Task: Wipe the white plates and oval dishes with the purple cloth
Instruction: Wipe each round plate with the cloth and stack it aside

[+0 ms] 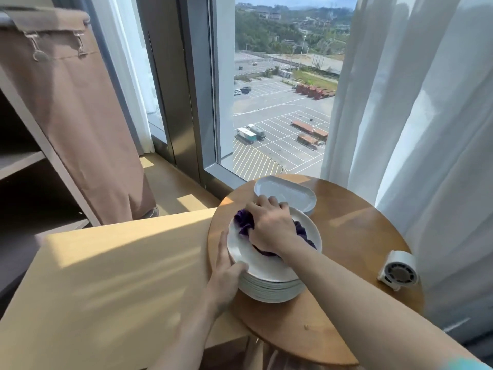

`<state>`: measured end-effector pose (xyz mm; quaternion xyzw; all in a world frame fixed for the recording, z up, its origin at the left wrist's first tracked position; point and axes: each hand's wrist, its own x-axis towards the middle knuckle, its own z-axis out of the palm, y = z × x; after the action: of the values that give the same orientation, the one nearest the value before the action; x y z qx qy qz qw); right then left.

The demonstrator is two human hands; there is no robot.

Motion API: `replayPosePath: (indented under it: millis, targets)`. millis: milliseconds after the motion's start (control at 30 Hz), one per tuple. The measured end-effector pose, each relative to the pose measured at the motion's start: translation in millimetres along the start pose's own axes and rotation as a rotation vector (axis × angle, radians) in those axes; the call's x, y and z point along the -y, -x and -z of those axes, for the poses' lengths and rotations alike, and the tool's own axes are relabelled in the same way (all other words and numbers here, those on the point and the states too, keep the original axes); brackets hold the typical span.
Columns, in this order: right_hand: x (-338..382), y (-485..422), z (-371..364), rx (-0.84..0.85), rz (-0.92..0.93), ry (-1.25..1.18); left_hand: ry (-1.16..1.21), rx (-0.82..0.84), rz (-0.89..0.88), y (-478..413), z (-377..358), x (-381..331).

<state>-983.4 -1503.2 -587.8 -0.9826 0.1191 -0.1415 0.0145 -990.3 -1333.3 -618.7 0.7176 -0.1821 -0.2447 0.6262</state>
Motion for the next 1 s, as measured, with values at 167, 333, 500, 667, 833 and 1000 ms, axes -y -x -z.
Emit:
replayPosePath:
  millis: [167,333,500,667,833,1000]
  targets:
    - [-42,4,8,0.070,0.095,0.256,-0.037,-0.048,0.061,3,-3,-7]
    - [-55,20,35,0.321,0.076,0.266,-0.039,-0.033,0.095,10,-5,-12]
    - [-54,42,56,0.535,0.096,0.024,0.010,-0.010,0.154,11,-4,-20]
    - [-14,48,55,0.632,0.116,-0.253,0.095,0.028,0.168,8,0,-19]
    - [14,31,27,0.473,0.096,-0.318,0.156,0.000,0.135,3,-1,-20]
    - [21,14,-3,0.221,0.054,-0.206,0.088,-0.018,0.044,-5,-4,-7]
